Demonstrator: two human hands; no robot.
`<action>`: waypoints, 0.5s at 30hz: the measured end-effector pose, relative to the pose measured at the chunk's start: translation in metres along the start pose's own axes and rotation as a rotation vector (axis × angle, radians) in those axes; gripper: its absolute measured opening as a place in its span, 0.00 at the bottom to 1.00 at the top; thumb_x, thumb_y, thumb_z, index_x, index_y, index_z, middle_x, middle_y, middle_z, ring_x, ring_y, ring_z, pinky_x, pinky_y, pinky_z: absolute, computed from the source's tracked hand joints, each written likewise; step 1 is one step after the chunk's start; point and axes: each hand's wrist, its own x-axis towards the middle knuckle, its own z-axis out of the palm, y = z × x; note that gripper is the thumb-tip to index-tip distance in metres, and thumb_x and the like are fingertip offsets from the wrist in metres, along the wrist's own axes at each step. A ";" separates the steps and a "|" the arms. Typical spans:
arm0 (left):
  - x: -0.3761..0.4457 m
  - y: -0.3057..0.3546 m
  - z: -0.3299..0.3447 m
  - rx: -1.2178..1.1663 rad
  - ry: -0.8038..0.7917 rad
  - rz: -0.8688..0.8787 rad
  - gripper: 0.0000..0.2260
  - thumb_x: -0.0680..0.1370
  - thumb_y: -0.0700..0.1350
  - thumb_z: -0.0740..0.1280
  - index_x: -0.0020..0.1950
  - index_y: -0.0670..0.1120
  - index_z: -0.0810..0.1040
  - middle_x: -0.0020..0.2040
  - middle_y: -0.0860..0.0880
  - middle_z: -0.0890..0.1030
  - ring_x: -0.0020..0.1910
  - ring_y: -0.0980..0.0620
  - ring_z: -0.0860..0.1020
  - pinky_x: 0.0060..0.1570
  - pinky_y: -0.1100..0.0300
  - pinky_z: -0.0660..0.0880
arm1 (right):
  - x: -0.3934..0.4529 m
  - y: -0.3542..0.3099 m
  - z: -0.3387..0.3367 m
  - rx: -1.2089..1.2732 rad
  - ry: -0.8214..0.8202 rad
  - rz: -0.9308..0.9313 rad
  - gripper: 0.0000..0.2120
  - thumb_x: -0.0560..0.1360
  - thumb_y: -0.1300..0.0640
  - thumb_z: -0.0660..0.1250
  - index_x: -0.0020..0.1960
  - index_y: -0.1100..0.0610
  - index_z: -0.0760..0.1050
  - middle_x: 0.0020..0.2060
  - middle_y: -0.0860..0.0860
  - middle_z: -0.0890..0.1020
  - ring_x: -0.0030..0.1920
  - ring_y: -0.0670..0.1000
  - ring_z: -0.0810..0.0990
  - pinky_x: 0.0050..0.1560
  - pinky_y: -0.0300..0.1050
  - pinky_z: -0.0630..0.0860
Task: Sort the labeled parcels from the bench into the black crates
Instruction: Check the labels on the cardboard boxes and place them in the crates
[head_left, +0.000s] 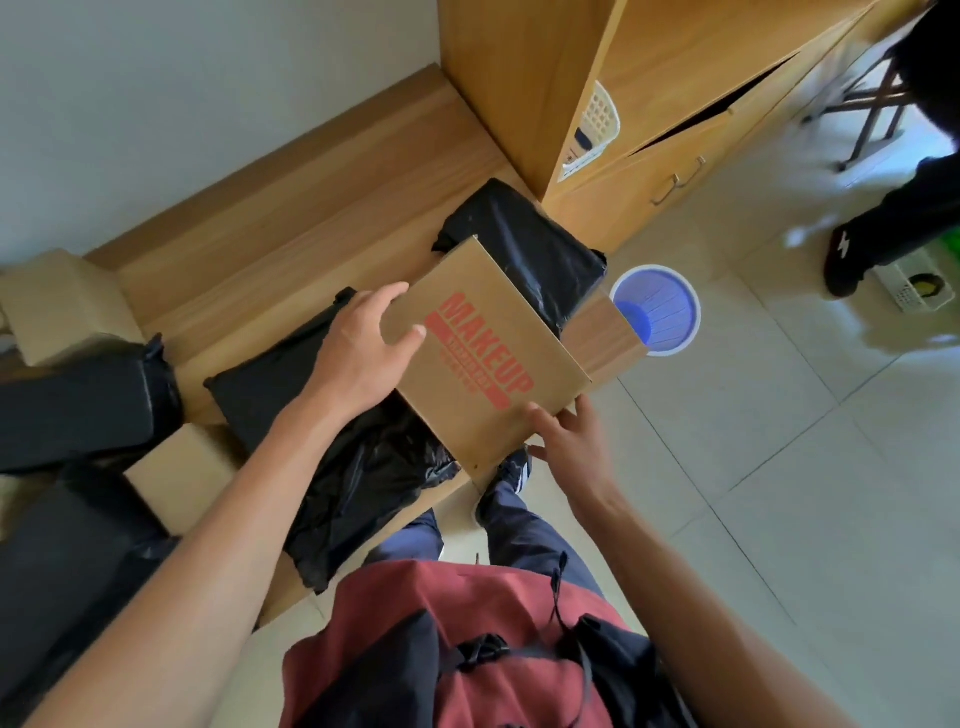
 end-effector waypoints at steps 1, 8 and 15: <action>-0.007 0.002 -0.002 -0.032 0.022 -0.001 0.25 0.84 0.53 0.66 0.80 0.53 0.66 0.77 0.53 0.69 0.76 0.53 0.66 0.73 0.52 0.66 | 0.000 -0.006 -0.004 -0.020 -0.003 -0.029 0.19 0.81 0.61 0.68 0.69 0.52 0.71 0.60 0.49 0.84 0.61 0.51 0.83 0.58 0.56 0.82; -0.035 -0.002 -0.013 -0.217 0.177 -0.022 0.24 0.83 0.52 0.67 0.79 0.56 0.67 0.76 0.56 0.70 0.75 0.55 0.67 0.76 0.48 0.65 | 0.002 -0.063 -0.019 -0.142 -0.070 -0.260 0.21 0.80 0.66 0.68 0.70 0.52 0.73 0.56 0.46 0.86 0.52 0.40 0.84 0.44 0.34 0.78; -0.050 -0.024 -0.035 -0.357 0.255 -0.075 0.30 0.79 0.59 0.68 0.80 0.64 0.63 0.76 0.58 0.72 0.74 0.56 0.70 0.75 0.44 0.67 | 0.003 -0.101 -0.001 -0.255 -0.144 -0.470 0.35 0.80 0.65 0.69 0.80 0.41 0.64 0.60 0.40 0.85 0.59 0.43 0.84 0.59 0.38 0.80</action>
